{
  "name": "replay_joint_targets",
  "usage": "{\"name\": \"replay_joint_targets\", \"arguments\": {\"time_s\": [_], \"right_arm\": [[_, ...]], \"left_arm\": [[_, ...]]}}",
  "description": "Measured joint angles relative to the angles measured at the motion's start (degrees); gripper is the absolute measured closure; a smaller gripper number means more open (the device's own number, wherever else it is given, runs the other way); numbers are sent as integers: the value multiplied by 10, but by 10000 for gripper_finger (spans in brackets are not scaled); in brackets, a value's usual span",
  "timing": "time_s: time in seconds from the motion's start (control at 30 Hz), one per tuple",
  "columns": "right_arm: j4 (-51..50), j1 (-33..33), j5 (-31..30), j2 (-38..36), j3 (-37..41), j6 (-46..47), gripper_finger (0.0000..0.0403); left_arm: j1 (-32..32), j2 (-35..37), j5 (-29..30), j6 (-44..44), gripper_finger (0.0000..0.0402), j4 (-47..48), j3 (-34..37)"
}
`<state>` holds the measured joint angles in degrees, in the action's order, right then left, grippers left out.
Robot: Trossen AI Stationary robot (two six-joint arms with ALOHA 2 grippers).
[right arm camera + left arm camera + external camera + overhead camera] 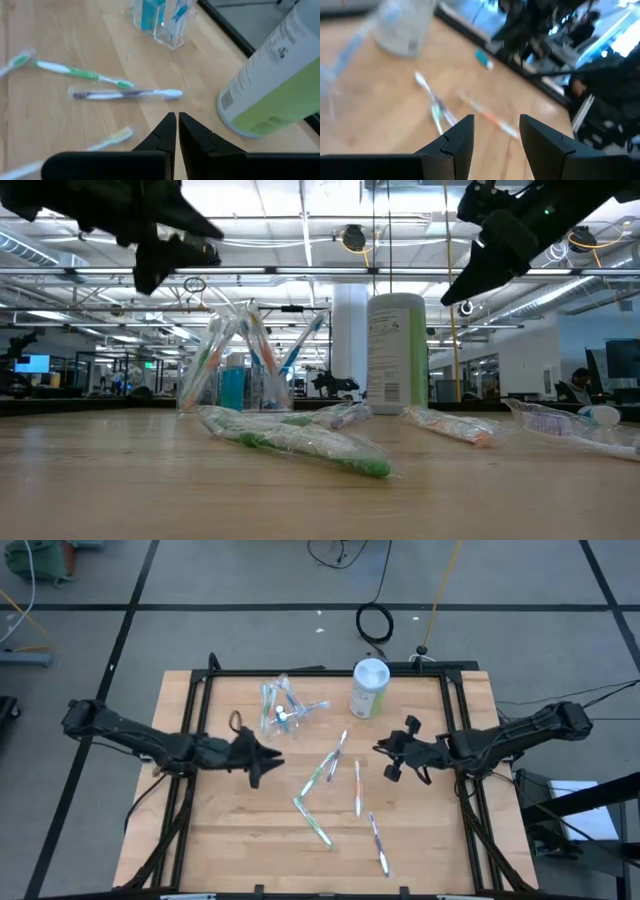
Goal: Pick & Place toothbrushing station
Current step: Put the green toothbrush into the transparent organizer
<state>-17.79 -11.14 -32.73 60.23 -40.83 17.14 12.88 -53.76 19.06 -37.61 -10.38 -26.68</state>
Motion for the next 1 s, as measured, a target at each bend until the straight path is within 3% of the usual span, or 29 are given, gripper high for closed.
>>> {"name": "replay_joint_targets", "arguments": {"time_s": [0.27,0.57,0.73,1.0], "right_arm": [[28,6,0,-14,1,-11,392],[34,6,0,-13,1,-30,392],[32,6,0,-13,1,-38,392],[34,6,0,-13,1,-76,392]], "left_arm": [[22,-131,-17,-151,241,-36,0],[51,-259,-108,-368,241,-36,-44],[62,-321,-163,-433,241,-1,-85],[65,-370,-157,-541,241,25,-112]]}}
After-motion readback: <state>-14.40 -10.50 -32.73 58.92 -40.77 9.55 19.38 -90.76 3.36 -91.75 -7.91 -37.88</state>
